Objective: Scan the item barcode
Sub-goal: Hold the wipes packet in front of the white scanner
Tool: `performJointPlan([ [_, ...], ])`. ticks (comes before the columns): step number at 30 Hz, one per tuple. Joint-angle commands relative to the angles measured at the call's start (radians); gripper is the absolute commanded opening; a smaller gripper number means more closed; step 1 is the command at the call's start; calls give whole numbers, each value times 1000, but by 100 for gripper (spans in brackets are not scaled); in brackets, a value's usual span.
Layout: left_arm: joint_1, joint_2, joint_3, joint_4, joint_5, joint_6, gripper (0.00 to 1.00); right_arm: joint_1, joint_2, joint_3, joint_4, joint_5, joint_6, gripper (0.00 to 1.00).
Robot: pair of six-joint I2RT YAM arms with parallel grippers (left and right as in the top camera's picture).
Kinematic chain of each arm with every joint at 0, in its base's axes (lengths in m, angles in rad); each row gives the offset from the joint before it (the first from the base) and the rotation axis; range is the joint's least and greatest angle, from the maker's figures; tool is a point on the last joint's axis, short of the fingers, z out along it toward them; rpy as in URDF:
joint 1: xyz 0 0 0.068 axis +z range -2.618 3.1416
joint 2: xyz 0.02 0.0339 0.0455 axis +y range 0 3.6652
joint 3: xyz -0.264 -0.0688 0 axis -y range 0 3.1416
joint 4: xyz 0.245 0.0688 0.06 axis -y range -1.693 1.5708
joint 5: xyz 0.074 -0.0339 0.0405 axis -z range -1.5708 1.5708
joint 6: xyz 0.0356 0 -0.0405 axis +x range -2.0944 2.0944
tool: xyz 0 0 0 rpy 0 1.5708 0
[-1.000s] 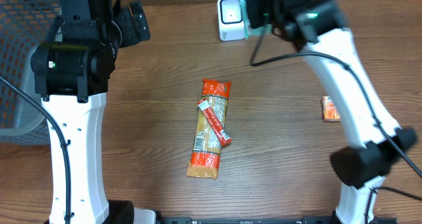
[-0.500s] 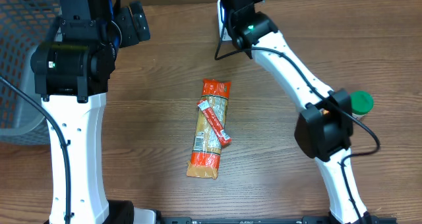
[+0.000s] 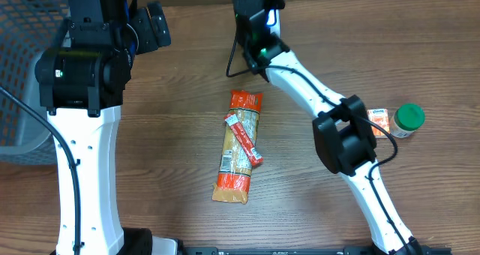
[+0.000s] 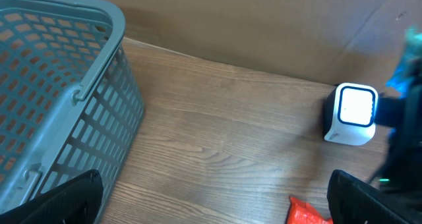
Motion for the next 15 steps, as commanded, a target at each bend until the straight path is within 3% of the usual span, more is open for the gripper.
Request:
performJointPlan([
  [1, 4, -3, 10, 0, -10, 19, 100, 0, 39, 26, 33, 18, -66, 4],
  [15, 4, -3, 10, 0, -10, 19, 100, 5, 95, 26, 35, 24, -29, 4],
])
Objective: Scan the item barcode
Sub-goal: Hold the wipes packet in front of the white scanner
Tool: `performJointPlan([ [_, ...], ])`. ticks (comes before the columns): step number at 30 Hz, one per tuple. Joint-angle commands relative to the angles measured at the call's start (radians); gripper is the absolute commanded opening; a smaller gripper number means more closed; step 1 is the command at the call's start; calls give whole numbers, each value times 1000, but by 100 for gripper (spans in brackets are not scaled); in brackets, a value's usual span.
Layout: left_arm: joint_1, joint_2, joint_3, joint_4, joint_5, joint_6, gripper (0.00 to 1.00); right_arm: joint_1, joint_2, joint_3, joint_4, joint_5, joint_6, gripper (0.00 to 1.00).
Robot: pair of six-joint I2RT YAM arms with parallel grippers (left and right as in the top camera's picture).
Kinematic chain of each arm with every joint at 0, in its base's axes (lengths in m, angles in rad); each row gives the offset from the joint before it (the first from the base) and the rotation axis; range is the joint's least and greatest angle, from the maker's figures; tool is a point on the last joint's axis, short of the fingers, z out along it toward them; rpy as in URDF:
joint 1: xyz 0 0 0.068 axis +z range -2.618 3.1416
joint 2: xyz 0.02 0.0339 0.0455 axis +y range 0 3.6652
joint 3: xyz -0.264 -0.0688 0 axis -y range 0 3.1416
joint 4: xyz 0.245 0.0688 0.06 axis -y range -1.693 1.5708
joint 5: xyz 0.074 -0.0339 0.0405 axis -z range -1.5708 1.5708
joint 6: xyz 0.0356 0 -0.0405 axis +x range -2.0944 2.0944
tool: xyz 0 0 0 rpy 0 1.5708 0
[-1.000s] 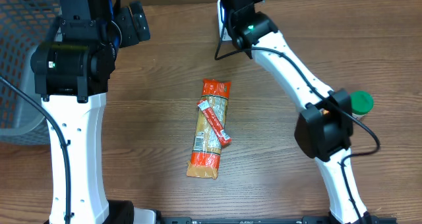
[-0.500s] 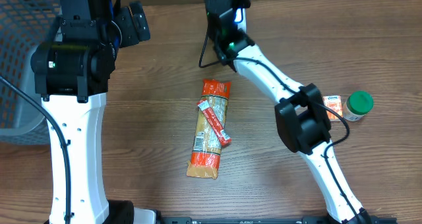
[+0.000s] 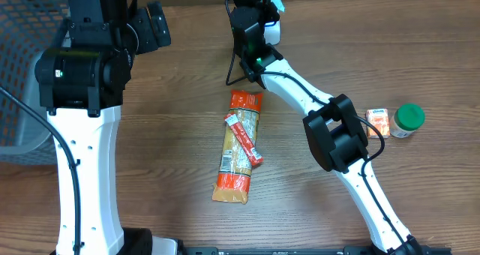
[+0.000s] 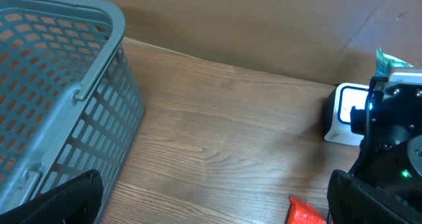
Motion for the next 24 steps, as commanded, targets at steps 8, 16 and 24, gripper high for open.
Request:
performJointPlan([
  [8, 4, -3, 10, 0, -10, 19, 100, 3, 39, 26, -2, 55, 14, 4],
  [16, 4, -3, 10, 0, -10, 19, 100, 17, 55, 26, -16, 129, 22, 4],
  [24, 4, -3, 10, 0, -10, 19, 100, 38, 31, 27, 15, 164, -2, 3],
])
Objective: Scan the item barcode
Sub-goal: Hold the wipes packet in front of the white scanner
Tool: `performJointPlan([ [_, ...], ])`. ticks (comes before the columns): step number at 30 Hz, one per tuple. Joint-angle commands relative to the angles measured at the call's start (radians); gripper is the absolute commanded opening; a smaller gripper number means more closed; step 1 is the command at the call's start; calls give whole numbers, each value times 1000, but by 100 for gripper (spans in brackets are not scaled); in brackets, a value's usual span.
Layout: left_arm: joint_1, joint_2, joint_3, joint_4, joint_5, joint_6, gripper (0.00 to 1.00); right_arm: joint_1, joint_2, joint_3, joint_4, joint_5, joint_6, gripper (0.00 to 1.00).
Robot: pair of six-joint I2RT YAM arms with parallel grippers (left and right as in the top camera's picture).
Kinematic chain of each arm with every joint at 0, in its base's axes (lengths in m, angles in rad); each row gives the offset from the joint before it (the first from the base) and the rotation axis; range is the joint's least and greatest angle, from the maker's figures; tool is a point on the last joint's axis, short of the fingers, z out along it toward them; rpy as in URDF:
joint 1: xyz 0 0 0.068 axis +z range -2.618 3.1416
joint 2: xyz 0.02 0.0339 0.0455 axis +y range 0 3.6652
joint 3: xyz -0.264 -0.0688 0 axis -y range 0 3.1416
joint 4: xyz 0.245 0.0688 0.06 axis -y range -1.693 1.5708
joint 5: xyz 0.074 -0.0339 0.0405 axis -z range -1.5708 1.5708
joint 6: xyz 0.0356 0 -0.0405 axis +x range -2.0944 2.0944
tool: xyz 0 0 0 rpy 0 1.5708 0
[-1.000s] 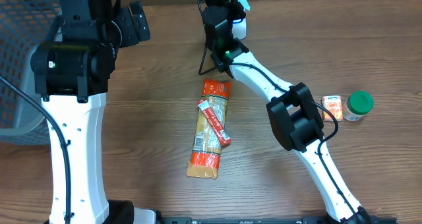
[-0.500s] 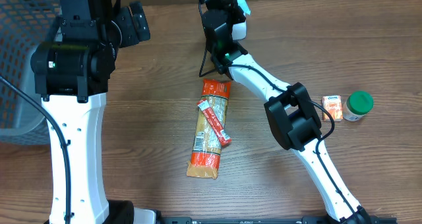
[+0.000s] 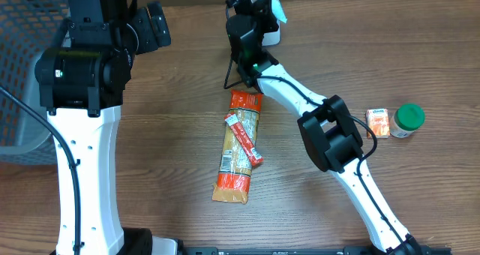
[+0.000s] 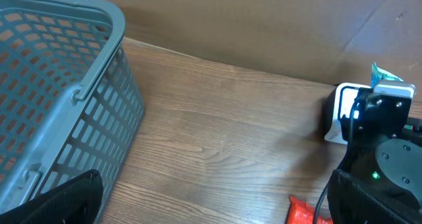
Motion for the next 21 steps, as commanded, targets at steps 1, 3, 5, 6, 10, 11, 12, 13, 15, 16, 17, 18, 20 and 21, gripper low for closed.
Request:
performJointPlan([
  [1, 4, -3, 10, 0, -10, 19, 100, 15, -28, 27, 13, 67, -12, 3],
  [3, 4, -3, 10, 0, -10, 19, 100, 15, -63, 27, 13, 106, -11, 3],
  [5, 4, -3, 10, 0, -10, 19, 100, 14, -120, 27, 11, 144, -16, 3],
  [6, 4, -3, 10, 0, -10, 19, 100, 13, -136, 27, 6, 152, -25, 3],
  [10, 4, -3, 10, 0, -10, 19, 100, 12, -263, 27, -163, 175, -27, 3],
  [11, 4, -3, 10, 0, -10, 19, 100, 12, -292, 27, -233, 175, -21, 3],
  [12, 4, -3, 10, 0, -10, 19, 100, 12, -316, 27, -298, 175, -8, 3],
  [13, 4, -3, 10, 0, -10, 19, 100, 12, -346, 27, -385, 175, 20, 3],
  [15, 4, -3, 10, 0, -10, 19, 100, 12, -404, 27, -584, 174, 128, 3],
  [16, 4, -3, 10, 0, -10, 19, 100, 11, -433, 27, -695, 163, 203, 3],
  [17, 4, -3, 10, 0, -10, 19, 100, 10, -463, 27, -815, 129, 288, 3],
  [18, 4, -3, 10, 0, -10, 19, 100, 6, -495, 27, -943, 66, 373, 3],
  [20, 4, -3, 10, 0, -10, 19, 100, -6, -550, 27, -1159, -91, 525, 3],
  [21, 4, -3, 10, 0, -10, 19, 100, -18, -576, 27, -1256, -177, 602, 3],
])
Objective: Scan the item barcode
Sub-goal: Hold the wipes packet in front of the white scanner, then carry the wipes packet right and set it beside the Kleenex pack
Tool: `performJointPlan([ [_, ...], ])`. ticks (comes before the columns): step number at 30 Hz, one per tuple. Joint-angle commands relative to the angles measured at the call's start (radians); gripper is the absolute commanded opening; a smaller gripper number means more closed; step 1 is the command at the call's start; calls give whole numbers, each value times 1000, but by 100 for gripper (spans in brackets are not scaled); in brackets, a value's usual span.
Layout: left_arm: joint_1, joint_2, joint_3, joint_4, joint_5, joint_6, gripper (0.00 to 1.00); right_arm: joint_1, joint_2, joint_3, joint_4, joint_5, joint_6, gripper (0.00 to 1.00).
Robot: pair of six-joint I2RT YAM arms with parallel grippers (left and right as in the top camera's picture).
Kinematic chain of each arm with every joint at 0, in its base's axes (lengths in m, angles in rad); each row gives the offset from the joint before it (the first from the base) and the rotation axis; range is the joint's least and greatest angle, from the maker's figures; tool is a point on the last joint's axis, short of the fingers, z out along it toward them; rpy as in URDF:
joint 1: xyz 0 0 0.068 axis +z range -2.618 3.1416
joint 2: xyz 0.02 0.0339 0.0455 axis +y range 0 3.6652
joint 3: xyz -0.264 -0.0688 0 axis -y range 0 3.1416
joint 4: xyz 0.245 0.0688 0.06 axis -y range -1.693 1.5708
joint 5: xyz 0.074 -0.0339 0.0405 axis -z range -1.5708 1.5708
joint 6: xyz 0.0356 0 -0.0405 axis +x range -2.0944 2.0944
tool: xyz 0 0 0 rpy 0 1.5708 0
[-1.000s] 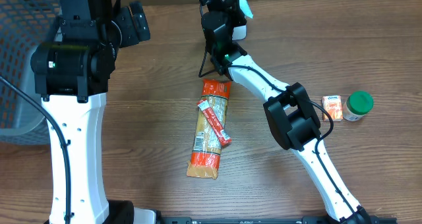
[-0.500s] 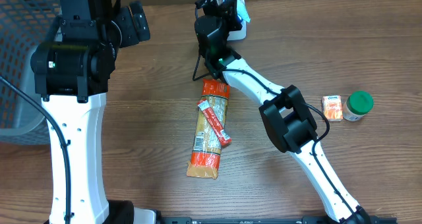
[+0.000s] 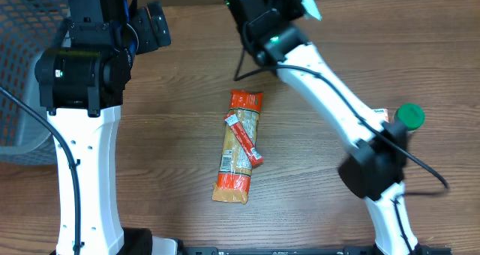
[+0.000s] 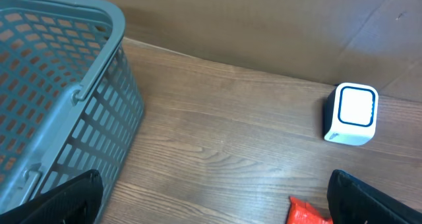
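The white scanner [image 4: 353, 114], a small box with a blue-rimmed window, stands at the back of the table; in the overhead view the right arm hides it. My right gripper is at the table's far edge, up and to the right of the scanner, shut on a small teal packet [image 3: 310, 3]. It does not show in the left wrist view. My left gripper [image 4: 214, 194] hangs open over bare wood between the basket and the scanner, with nothing between its fingers [image 4: 74, 196].
A grey-blue mesh basket [image 4: 59, 85] fills the left side. A long orange food pack [image 3: 238, 146] with a red stick pack [image 3: 244, 139] on it lies mid-table. At the right stand a green-capped jar [image 3: 409, 118] and a small orange box [image 3: 379, 117]. Cardboard wall [image 4: 264, 26] behind.
My right wrist, which stood over the scanner with the teal packet, has swung up and to the right. The scanner now shows uncovered in the left wrist view. The left arm has not moved.
The right gripper was a blur beside the lit scanner. Then it held the teal packet right above the scanner's window, and was still there at the last earlier moment. Now the packet is held away to the right. The left arm stayed still throughout.
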Motion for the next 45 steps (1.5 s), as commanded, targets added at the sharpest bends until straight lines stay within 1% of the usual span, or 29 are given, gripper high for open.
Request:
performJointPlan([
  [1, 4, -3, 10, 1, -10, 18, 100, -44, -114, 14, -245, -314, 394, 4],
  [3, 4, -3, 10, 1, -10, 18, 100, -81, -145, 14, -397, -480, 494, 4],
  [4, 4, -3, 10, 1, -10, 18, 100, -101, -152, 14, -465, -555, 511, 4],
  [7, 4, -3, 10, 1, -10, 18, 100, -166, -152, 8, -650, -732, 511, 4],
  [10, 4, -3, 10, 1, -10, 18, 100, -226, -151, -55, -761, -832, 511, 4],
  [14, 4, -3, 10, 1, -10, 18, 100, -277, -151, -212, -765, -921, 511, 4],
  [20, 4, -3, 10, 1, -10, 18, 100, -317, -151, -491, -672, -850, 506, 4],
  [22, 4, -3, 10, 1, -10, 18, 100, -328, -151, -558, -635, -835, 505, 4],
  [26, 4, -3, 10, 1, -10, 18, 100, -344, -151, -625, -605, -756, 506, 4],
  [27, 4, -3, 10, 1, -10, 18, 100, -346, -151, -630, -605, -747, 507, 6],
  [28, 4, -3, 10, 1, -10, 18, 100, -350, -151, -632, -605, -745, 506, 13],
  [29, 4, -3, 10, 1, -10, 18, 100, -353, -151, -633, -604, -745, 506, 22],
  [30, 4, -3, 10, 0, -10, 18, 100, -355, -151, -633, -602, -746, 507, 36],
  [32, 4, -3, 10, 1, -10, 18, 100, -356, -151, -633, -601, -749, 507, 58],
  [33, 4, -3, 10, 1, -10, 18, 100, -356, -151, -633, -600, -758, 507, 63],
  [35, 4, -3, 10, 1, -10, 18, 100, -356, -151, -633, -589, -784, 507, 65],
  [37, 4, -3, 10, 1, -10, 18, 100, -356, -151, -633, -575, -829, 507, 64],
  [39, 4, -3, 10, 1, -10, 18, 100, -356, -151, -633, -568, -907, 502, 56],
  [40, 4, -3, 10, 1, -10, 18, 100, -354, -151, -633, -568, -945, 499, 47],
  [41, 4, -3, 10, 1, -10, 18, 100, -354, -151, -633, -571, -970, 499, 35],
  [43, 4, -3, 10, 1, -10, 18, 100, -354, -151, -639, -576, -1008, 500, 17],
  [45, 4, -3, 10, 1, -10, 18, 100, -354, -151, -655, -574, -1027, 500, 11],
])
